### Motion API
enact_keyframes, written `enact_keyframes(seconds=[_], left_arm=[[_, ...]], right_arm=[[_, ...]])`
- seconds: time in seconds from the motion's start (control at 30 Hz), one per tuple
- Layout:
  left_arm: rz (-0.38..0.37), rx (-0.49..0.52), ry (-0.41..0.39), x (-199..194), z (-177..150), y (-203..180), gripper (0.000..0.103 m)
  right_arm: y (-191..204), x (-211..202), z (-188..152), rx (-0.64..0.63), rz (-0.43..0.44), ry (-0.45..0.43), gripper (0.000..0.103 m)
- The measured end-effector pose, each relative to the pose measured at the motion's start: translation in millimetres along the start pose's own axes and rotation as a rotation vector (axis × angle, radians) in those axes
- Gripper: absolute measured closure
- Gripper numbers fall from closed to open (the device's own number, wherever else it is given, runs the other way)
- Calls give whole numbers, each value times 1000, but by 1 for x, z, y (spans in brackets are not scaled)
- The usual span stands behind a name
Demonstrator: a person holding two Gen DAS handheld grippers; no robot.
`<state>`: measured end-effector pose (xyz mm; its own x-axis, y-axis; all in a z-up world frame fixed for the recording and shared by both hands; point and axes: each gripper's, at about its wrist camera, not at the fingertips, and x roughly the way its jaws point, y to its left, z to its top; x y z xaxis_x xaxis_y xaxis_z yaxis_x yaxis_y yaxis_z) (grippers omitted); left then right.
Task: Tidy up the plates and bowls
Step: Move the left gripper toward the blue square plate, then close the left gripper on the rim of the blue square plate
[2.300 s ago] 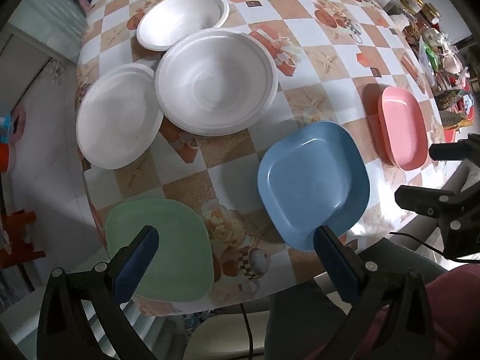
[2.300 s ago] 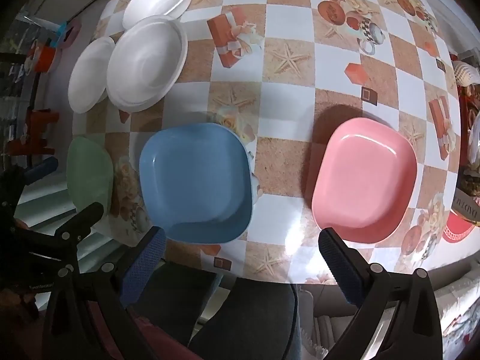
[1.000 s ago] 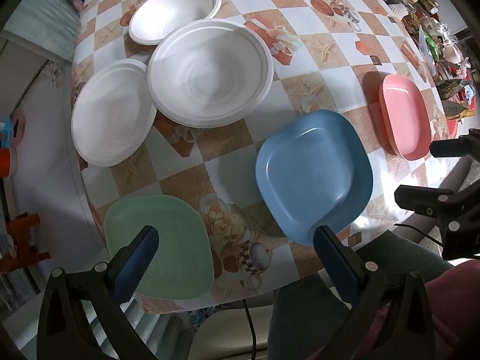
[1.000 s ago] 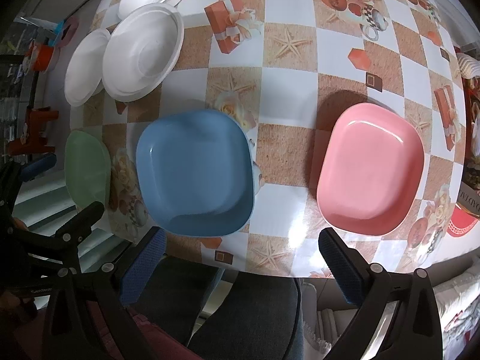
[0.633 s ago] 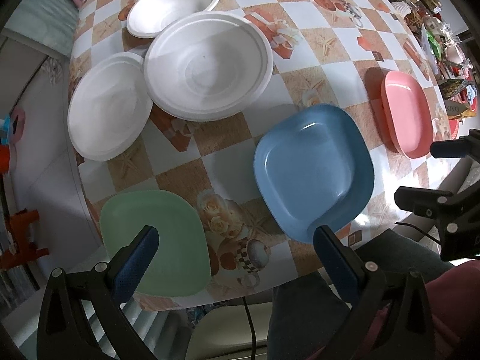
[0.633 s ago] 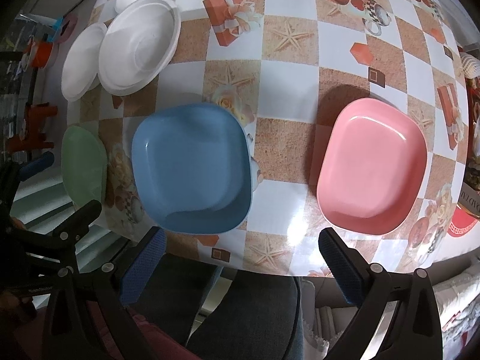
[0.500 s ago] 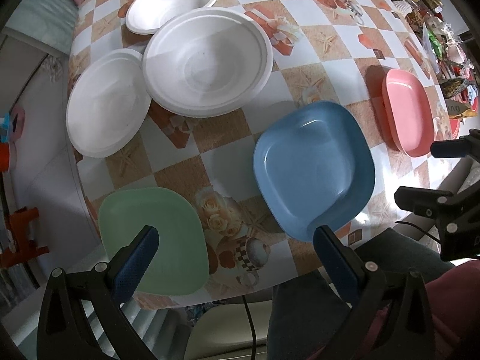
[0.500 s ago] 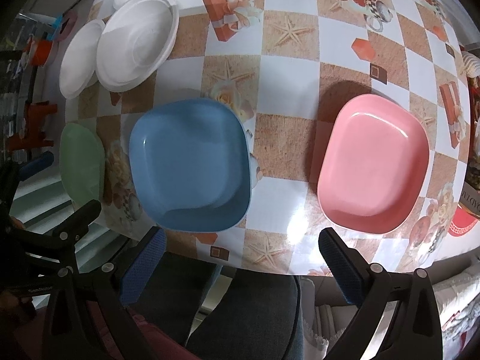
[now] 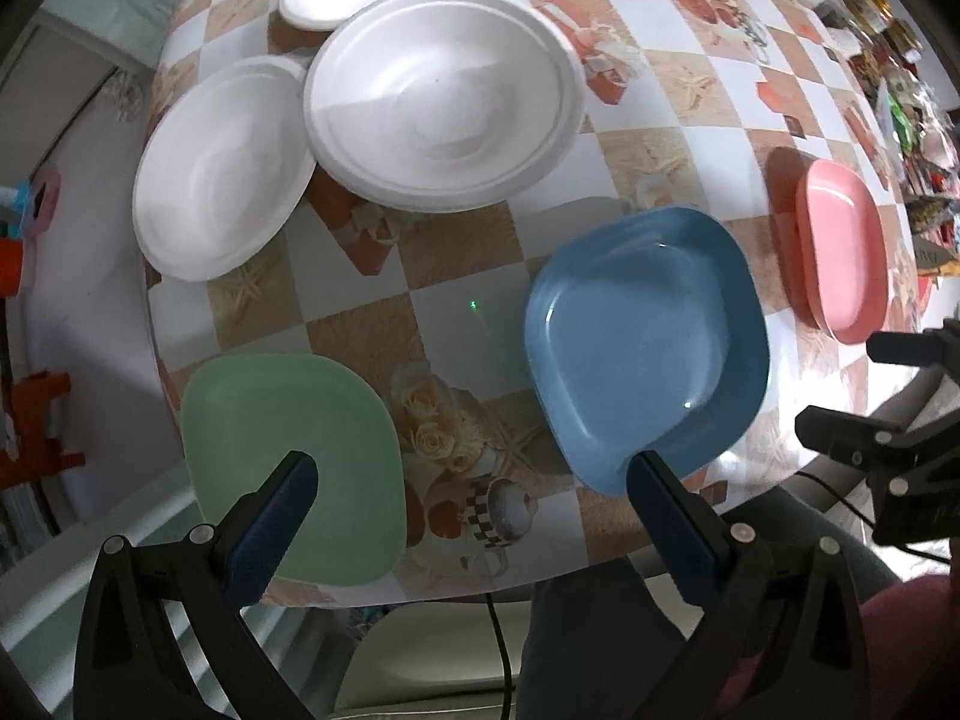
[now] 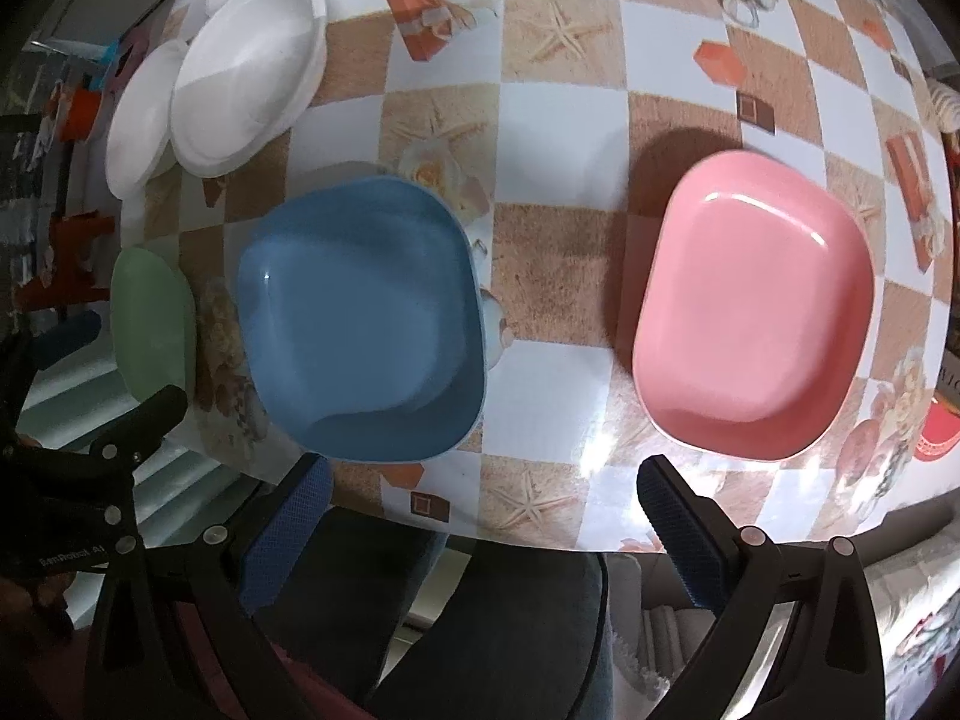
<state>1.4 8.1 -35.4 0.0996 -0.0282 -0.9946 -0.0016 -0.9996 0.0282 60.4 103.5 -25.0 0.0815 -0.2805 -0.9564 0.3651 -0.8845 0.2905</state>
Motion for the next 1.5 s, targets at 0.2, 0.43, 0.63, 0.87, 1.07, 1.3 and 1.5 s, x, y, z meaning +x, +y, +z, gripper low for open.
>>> enact_keyframes(seconds=[0.2,0.43,0.63,0.87,1.07,1.3,1.5], left_arm=[[57,-38,1,10,3,0,0],[129,-21,9,18,5,-8,0],[141,-19,20,27,6,-11,0],[101,-30,30,46,16,-19,0],[66,-33,29,64,30,-32,0],[42,-96,16,80,35,-25,0],[46,-146,30,98,37,-1,0]], right_arm=[[6,10,13,-19,43,-64,1],[9,25,31,-3,106,-101,1],[11,40,46,3,109,-80,1],[3,52,50,14,38,-53,1],[-14,54,44,31,-57,-41,1],[-29,52,36,31,-110,-43,1],[-6,53,37,-34,-181,-71,1]])
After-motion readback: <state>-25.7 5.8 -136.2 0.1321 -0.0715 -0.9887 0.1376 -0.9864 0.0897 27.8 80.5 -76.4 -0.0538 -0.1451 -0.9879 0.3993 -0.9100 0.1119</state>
